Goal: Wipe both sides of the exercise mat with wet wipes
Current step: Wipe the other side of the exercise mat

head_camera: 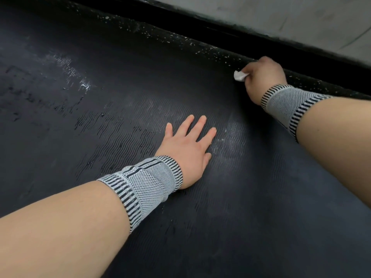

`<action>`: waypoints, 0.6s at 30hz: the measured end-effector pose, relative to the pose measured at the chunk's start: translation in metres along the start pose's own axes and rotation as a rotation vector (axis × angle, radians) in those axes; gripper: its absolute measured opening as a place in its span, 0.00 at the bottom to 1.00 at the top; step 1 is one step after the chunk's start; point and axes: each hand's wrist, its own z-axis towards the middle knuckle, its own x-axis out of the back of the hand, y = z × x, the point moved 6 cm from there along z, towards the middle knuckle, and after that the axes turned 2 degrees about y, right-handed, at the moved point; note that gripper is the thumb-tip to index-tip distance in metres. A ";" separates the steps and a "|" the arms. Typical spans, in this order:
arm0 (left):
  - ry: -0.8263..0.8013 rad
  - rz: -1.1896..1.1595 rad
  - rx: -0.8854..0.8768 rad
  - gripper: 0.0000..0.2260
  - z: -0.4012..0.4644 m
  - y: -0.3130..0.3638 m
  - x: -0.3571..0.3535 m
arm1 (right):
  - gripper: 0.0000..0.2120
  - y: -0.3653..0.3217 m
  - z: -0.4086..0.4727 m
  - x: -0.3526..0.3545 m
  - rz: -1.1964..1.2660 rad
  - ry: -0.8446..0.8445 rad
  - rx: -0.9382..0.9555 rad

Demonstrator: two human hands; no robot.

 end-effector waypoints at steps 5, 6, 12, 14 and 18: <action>0.011 -0.001 -0.002 0.28 0.001 -0.001 0.000 | 0.15 -0.015 -0.021 0.000 0.007 -0.043 0.013; 0.015 -0.001 -0.002 0.28 0.001 -0.001 -0.001 | 0.14 -0.021 -0.036 0.002 0.034 -0.027 0.085; 0.022 -0.003 -0.002 0.27 0.001 0.000 -0.001 | 0.12 -0.033 -0.079 0.008 0.109 -0.047 0.349; 0.019 -0.007 -0.001 0.27 0.001 -0.001 -0.002 | 0.13 -0.022 -0.049 0.005 0.063 0.003 0.228; 0.005 -0.004 -0.006 0.27 0.002 -0.001 -0.002 | 0.13 -0.002 -0.003 0.002 -0.018 -0.012 -0.055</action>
